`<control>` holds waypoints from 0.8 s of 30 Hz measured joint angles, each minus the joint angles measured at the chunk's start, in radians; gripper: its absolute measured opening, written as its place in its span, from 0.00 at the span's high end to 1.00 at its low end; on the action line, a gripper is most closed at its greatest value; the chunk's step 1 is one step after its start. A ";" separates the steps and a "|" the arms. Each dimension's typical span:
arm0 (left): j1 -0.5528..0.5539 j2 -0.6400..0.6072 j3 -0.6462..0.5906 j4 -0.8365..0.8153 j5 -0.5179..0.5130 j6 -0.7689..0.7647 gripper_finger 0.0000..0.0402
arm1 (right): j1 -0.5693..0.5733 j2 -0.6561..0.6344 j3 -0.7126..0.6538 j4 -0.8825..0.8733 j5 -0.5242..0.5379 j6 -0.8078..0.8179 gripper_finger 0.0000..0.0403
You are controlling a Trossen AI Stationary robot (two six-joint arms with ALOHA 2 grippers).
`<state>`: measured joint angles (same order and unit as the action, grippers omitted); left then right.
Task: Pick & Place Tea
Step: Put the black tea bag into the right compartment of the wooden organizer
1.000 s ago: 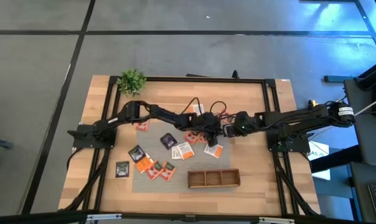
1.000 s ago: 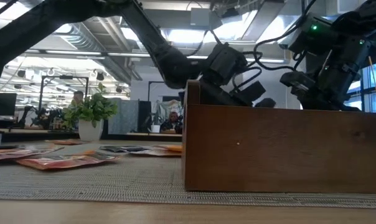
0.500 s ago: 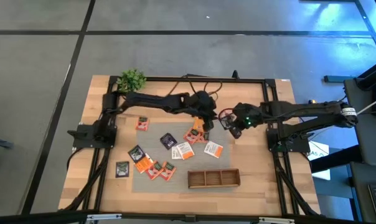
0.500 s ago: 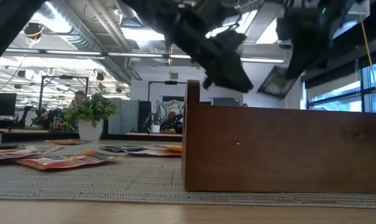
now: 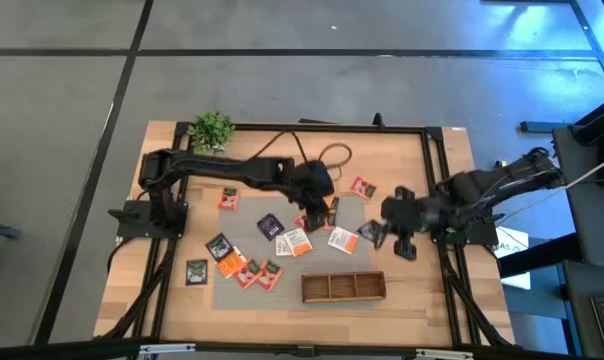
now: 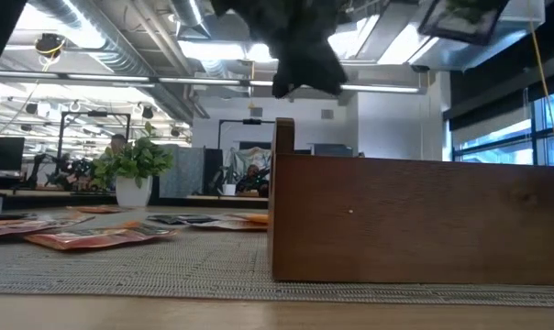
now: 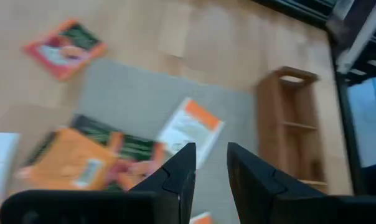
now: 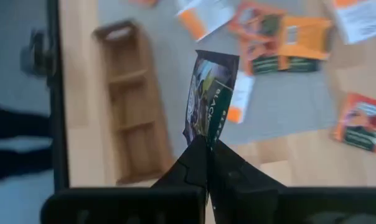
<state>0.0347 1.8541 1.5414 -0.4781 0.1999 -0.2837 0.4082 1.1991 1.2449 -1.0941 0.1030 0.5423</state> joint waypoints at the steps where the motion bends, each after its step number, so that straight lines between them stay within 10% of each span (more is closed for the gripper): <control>1: -0.019 0.000 0.000 0.015 -0.002 -0.013 0.78 | 0.025 0.025 0.012 -0.011 -0.008 0.000 0.99; 10: -0.147 0.003 0.000 0.084 -0.208 -0.021 0.78 | 0.207 0.220 0.045 -0.048 -0.016 -0.007 0.99; 24: -0.237 0.003 0.000 0.077 -0.235 -0.049 0.78 | 0.258 0.397 0.045 -0.014 0.066 -0.116 0.99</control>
<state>-0.2026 1.8568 1.5417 -0.4011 -0.0349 -0.3326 0.6659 1.5960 1.2896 -1.1078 0.1686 0.4264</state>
